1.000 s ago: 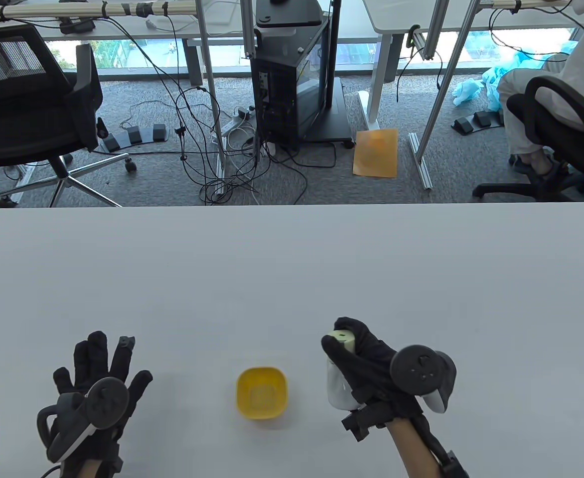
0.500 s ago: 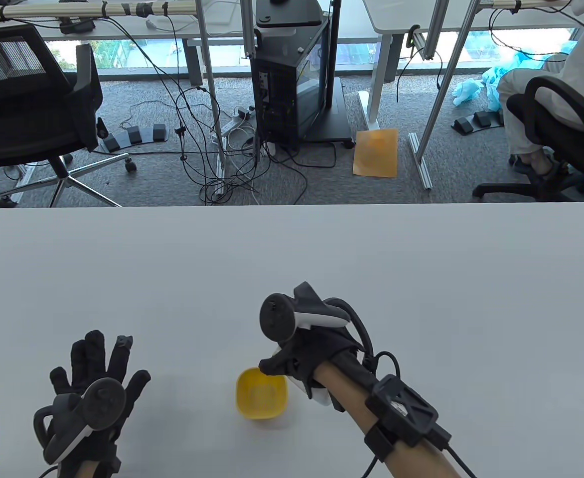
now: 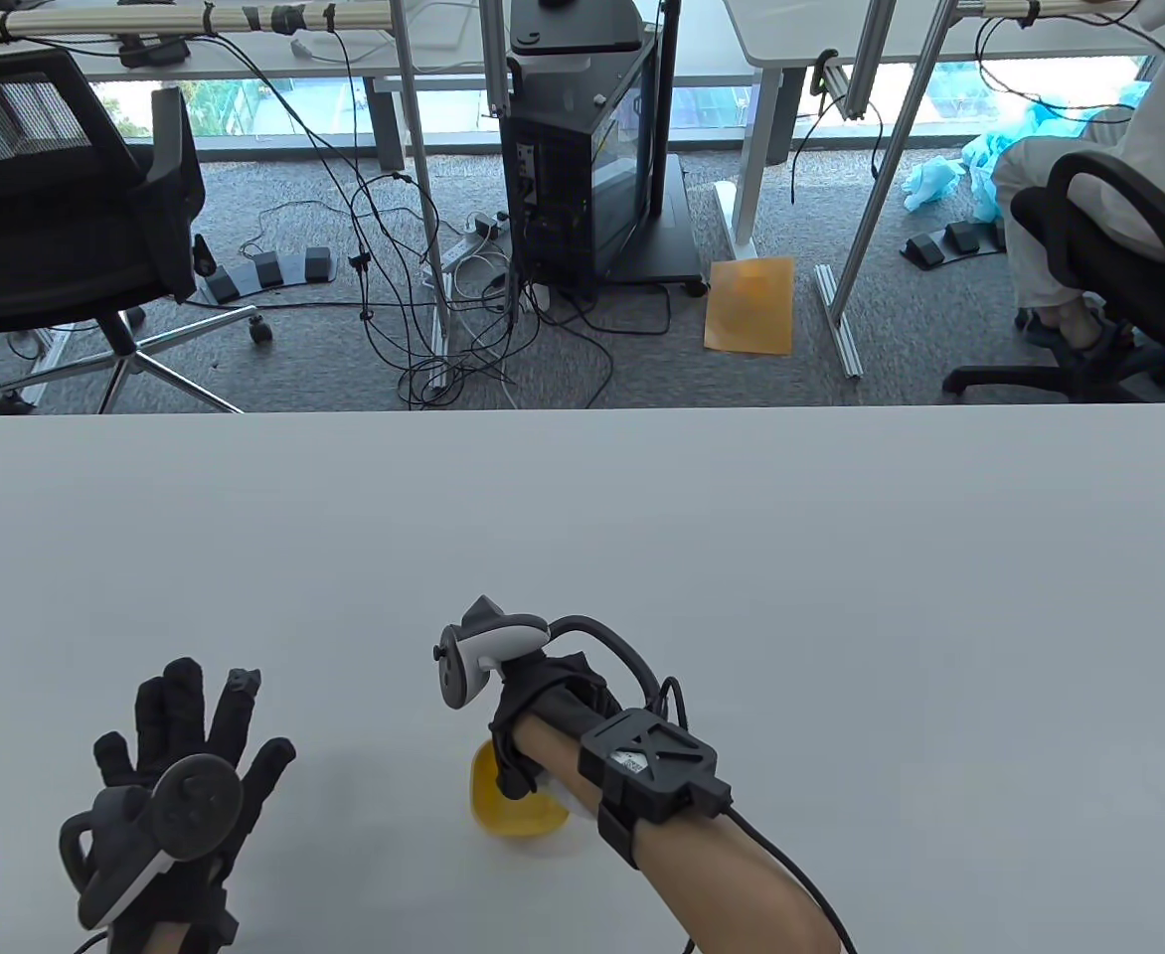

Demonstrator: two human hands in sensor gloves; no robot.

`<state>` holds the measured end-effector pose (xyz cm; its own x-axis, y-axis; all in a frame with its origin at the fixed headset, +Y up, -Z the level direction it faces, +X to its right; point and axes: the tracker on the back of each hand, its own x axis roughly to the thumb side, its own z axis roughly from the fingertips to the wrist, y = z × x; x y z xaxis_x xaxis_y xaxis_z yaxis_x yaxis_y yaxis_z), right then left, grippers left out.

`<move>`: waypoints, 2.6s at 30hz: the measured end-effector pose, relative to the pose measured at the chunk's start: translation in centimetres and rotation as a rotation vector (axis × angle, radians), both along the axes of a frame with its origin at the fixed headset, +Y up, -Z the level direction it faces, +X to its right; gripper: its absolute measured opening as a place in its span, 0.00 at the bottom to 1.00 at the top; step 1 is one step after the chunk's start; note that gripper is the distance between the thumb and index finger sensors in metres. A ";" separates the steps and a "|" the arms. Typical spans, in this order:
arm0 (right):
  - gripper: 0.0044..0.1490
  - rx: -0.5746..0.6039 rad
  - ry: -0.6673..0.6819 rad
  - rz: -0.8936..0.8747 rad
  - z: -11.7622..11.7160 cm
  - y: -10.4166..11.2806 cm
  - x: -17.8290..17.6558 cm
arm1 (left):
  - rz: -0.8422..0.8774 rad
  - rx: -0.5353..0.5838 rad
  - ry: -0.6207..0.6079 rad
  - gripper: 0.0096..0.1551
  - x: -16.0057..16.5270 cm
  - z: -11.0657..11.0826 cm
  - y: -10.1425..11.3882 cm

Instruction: Invert dispenser and press with thumb onto small dish

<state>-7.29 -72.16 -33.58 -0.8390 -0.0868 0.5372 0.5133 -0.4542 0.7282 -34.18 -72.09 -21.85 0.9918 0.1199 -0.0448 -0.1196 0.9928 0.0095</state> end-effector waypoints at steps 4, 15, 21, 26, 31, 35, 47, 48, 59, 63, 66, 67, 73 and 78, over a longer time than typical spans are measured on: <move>0.53 0.024 0.034 -0.005 0.4 0.5 -0.3 | 0.009 0.002 -0.002 0.46 -0.1 0.1 0.1; 0.46 0.090 0.186 0.038 1.8 1.4 -1.5 | -0.003 -0.015 -0.018 0.46 0.3 0.1 -0.2; 0.50 0.132 0.160 -0.012 2.4 1.9 -1.4 | -0.002 -0.016 -0.014 0.46 0.3 0.1 -0.1; 0.52 0.245 0.116 -0.220 3.3 3.8 0.4 | -0.002 -0.020 -0.023 0.46 0.5 0.1 0.0; 0.52 0.587 0.079 -0.582 4.5 7.4 4.3 | -0.006 -0.014 -0.032 0.46 0.7 0.1 -0.1; 0.52 0.885 -0.030 -0.914 6.0 9.2 9.0 | -0.020 -0.021 -0.029 0.46 0.9 0.1 -0.4; 0.51 1.489 -0.341 -1.453 10.2 5.0 21.4 | -0.070 -0.045 -0.017 0.46 1.7 -0.2 -1.4; 0.51 1.530 -0.375 -1.492 10.4 4.2 22.2 | -0.074 -0.047 -0.015 0.46 1.8 -0.2 -1.5; 0.52 1.577 -0.521 -1.582 11.2 0.7 25.3 | -0.098 -0.062 -0.002 0.46 2.0 -0.4 -1.9; 0.52 1.575 -0.514 -1.581 11.2 0.8 25.2 | -0.101 -0.068 -0.001 0.46 2.0 -0.5 -1.9; 0.52 1.565 -0.510 -1.579 11.2 0.8 25.1 | -0.102 -0.072 -0.003 0.46 2.1 -0.4 -1.8; 0.52 1.558 -0.509 -1.580 11.2 0.8 25.0 | -0.102 -0.071 -0.003 0.46 2.1 -0.4 -1.8; 0.51 1.434 -0.511 -1.563 10.6 1.8 24.2 | -0.094 -0.054 -0.003 0.46 1.9 -0.2 -1.4; 0.51 1.243 -0.410 -1.516 9.1 4.8 22.7 | -0.094 -0.053 -0.005 0.46 1.9 -0.2 -1.4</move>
